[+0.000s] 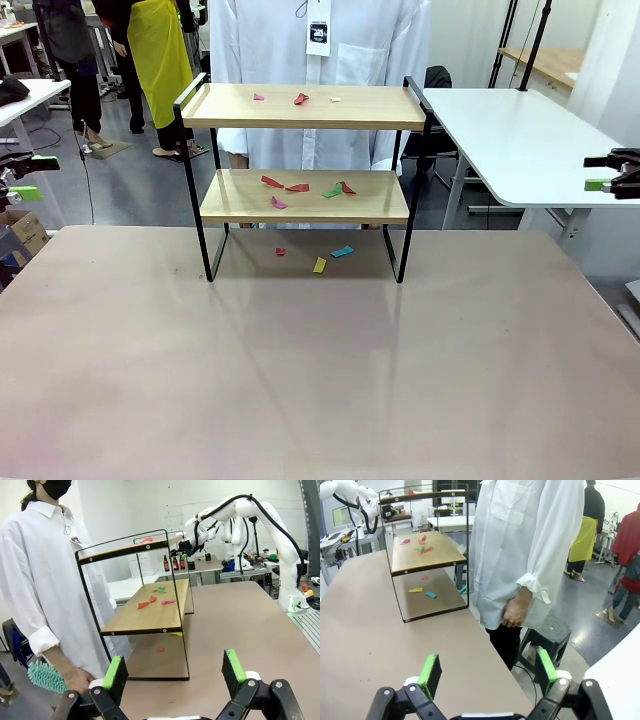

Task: Clean the shelf.
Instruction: Pick up the Duster handed by the human.

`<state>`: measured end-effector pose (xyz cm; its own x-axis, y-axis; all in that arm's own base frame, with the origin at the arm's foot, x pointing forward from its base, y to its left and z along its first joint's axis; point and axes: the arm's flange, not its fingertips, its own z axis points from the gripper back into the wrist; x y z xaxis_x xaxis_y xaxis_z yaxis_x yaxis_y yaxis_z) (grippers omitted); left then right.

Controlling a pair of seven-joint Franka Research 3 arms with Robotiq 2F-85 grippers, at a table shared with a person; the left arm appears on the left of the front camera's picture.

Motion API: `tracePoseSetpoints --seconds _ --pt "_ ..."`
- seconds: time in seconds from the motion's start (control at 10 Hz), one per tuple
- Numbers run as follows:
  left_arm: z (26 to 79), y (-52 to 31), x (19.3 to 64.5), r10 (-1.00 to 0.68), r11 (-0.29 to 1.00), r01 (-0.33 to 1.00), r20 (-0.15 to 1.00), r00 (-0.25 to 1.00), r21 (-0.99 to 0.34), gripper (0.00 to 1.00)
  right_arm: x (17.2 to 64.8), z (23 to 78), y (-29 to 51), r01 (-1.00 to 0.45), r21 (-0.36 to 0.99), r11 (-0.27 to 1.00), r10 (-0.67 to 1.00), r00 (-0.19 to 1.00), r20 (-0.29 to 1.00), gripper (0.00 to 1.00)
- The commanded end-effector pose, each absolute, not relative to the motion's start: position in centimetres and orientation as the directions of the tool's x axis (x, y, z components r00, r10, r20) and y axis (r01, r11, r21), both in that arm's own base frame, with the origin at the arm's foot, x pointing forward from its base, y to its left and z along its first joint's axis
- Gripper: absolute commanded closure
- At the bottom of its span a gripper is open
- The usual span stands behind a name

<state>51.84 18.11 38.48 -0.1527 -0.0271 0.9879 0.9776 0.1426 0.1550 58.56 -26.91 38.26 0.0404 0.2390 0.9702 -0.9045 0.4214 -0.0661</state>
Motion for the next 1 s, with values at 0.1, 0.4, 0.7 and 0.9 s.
tracePoseSetpoints --seconds 0.1,0.4,0.7,0.9 --pt "39.1 18.0 50.8 -0.01 0.157 0.975 0.987 -0.159 0.159 0.0 57.4 39.6 -26.1 -0.901 -0.1 0.422 0.211 -0.009 0.977 0.0" --pt "39.3 18.1 50.6 -0.006 0.169 0.972 0.987 -0.163 0.161 0.0 56.8 40.2 -25.8 -0.898 -0.113 0.426 0.205 -0.026 0.978 0.0" --pt "38.9 18.3 51.3 -0.027 0.151 0.976 0.987 -0.156 0.159 0.0 57.5 40.2 -26.4 -0.905 -0.084 0.416 0.229 0.014 0.973 0.0" --pt "38.9 18.3 51.3 -0.027 0.151 0.976 0.987 -0.156 0.159 0.0 57.5 40.2 -26.4 -0.905 -0.084 0.416 0.229 0.014 0.973 0.0"
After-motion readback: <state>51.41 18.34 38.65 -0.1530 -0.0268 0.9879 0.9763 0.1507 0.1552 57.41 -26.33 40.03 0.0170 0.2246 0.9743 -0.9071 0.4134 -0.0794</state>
